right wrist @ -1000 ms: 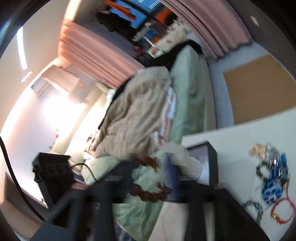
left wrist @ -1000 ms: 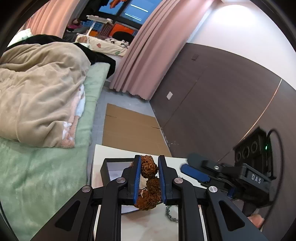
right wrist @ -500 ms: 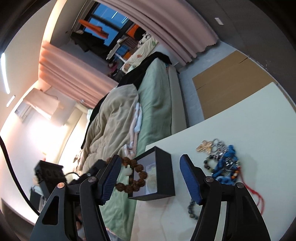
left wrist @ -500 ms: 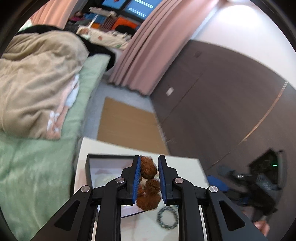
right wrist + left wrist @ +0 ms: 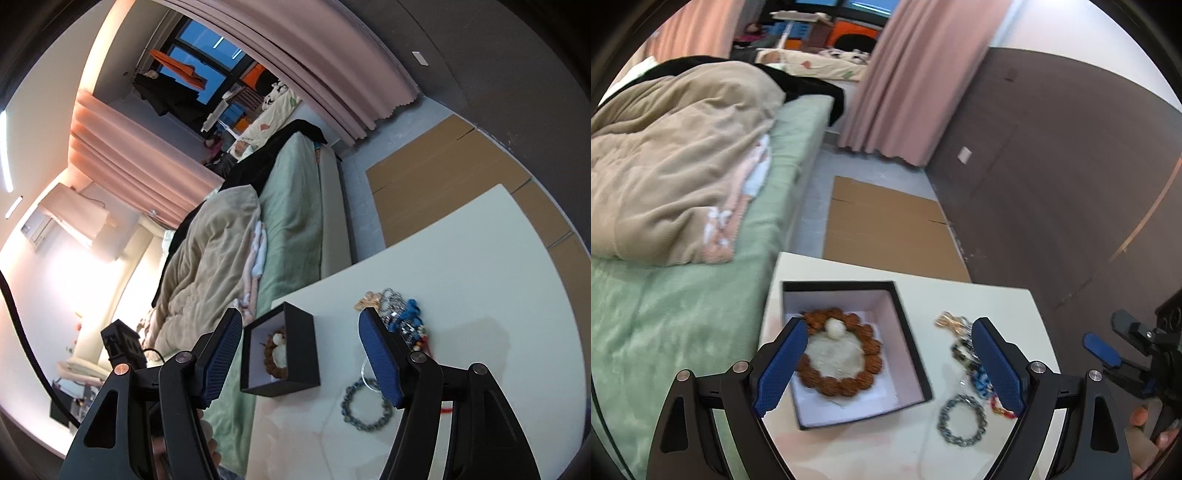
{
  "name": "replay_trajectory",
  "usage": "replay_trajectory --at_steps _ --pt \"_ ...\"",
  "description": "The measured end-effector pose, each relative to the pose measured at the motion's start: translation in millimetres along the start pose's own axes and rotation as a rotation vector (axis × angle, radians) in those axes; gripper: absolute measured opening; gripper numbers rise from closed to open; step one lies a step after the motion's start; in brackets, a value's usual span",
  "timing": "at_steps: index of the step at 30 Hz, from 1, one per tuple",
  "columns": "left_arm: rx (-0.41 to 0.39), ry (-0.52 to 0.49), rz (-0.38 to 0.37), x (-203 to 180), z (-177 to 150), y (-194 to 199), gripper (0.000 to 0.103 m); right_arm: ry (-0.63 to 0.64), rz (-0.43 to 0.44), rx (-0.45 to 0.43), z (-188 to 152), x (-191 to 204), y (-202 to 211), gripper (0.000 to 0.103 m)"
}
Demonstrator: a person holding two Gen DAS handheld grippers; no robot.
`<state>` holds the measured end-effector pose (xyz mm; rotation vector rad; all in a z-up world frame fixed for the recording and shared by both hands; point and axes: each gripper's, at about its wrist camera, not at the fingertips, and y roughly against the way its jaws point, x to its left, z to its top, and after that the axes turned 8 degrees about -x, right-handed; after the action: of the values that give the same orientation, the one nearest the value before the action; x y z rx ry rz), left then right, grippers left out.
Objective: Organize jewelry
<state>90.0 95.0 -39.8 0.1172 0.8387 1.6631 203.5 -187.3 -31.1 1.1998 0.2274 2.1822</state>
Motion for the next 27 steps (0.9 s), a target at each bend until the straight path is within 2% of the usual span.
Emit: replay_trajectory --at_steps 2,4,5,9,13,19,27 --pt "0.008 -0.028 -0.012 -9.6 -4.3 0.6 0.090 0.007 -0.022 0.004 -0.5 -2.1 4.2 0.069" --pt "0.024 -0.052 -0.031 -19.2 -9.7 0.0 0.090 0.008 -0.042 0.004 -0.6 -5.0 9.0 0.078" --pt "0.030 -0.061 -0.041 -22.6 -11.8 0.0 0.090 0.008 -0.048 0.003 -0.5 -6.3 10.4 0.079" --pt "0.058 -0.103 -0.061 -36.4 -22.9 -0.9 0.090 0.003 -0.073 0.007 -1.1 -13.0 16.6 0.079" --pt "0.073 -0.130 -0.077 -47.8 -32.6 -2.0 0.088 0.005 -0.144 0.032 -4.3 -21.5 20.2 0.079" --pt "0.117 -0.142 -0.105 -61.7 -45.5 -13.4 0.073 -0.057 -0.218 0.079 -11.3 -45.3 19.6 0.079" --pt "0.144 -0.177 -0.123 -87.6 -53.4 -32.1 0.068 -0.149 -0.237 0.067 -6.4 -72.9 31.8 0.079"
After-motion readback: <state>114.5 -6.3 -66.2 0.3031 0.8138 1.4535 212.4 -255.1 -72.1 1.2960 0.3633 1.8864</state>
